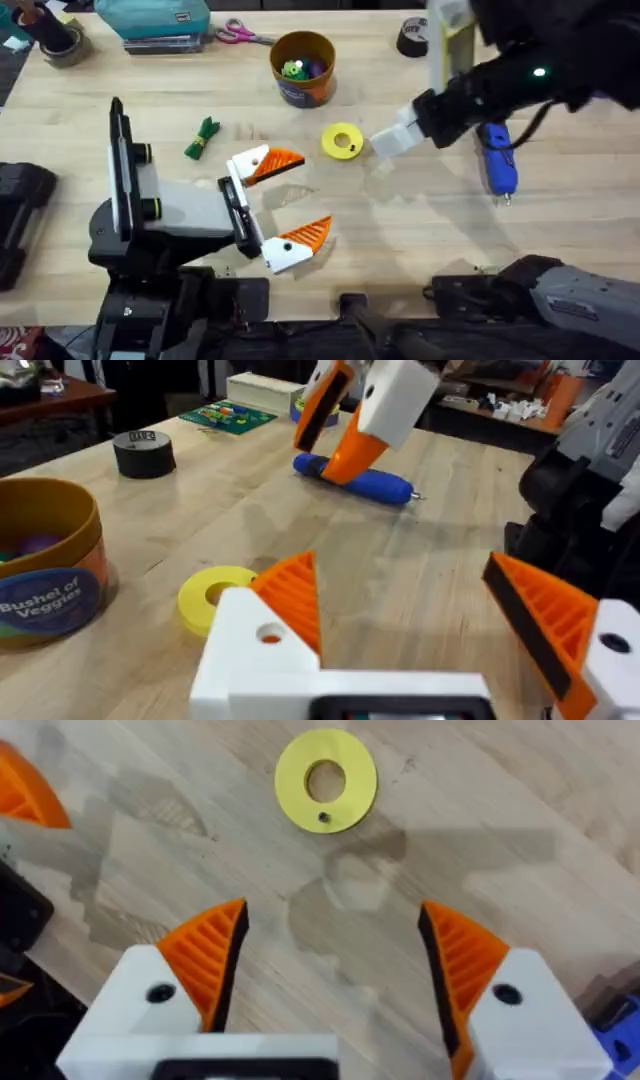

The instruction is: Pick up the gripper from the table and insert it into the empty holder that is missing its gripper. Then pick up a screw, insert it into the mounting hole, and use the screwdriver to tighten it. Finally, clean up the table by picking up the vegetable and placing it into the bucket.

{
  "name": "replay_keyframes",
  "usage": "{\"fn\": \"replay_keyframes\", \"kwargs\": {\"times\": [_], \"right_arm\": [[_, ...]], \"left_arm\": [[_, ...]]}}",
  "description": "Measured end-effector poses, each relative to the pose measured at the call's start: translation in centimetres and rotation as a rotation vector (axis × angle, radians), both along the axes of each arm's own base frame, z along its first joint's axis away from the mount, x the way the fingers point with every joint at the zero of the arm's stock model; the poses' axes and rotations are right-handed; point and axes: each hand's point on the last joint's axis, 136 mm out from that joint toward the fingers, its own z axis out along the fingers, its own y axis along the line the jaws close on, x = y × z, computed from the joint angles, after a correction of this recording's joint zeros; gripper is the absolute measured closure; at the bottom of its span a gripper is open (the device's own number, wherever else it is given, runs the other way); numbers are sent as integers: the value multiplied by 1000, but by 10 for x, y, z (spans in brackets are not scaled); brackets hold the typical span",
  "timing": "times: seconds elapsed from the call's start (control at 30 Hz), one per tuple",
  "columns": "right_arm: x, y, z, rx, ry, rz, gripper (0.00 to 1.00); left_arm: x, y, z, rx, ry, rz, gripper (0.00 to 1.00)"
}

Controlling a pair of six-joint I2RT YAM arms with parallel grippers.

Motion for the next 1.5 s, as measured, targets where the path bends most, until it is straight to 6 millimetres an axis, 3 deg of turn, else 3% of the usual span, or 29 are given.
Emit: {"fn": "replay_keyframes", "kwargs": {"times": [0.37, 0.53, 1.0, 1.27, 1.5], "right_arm": [[2, 4, -25, -39, 79, 3, 3], [5, 17, -33, -41, 82, 34, 4], [22, 34, -85, -78, 172, 22, 9], [25, 44, -98, -81, 177, 39, 16], [34, 51, -97, -60, 140, 42, 35]], "left_arm": [[0, 0, 0, 0, 0, 0, 15], [0, 0, 0, 0, 0, 0, 15], [0, 0, 0, 0, 0, 0, 15], [0, 0, 0, 0, 0, 0, 15], [0, 0, 0, 0, 0, 0, 15]]}}
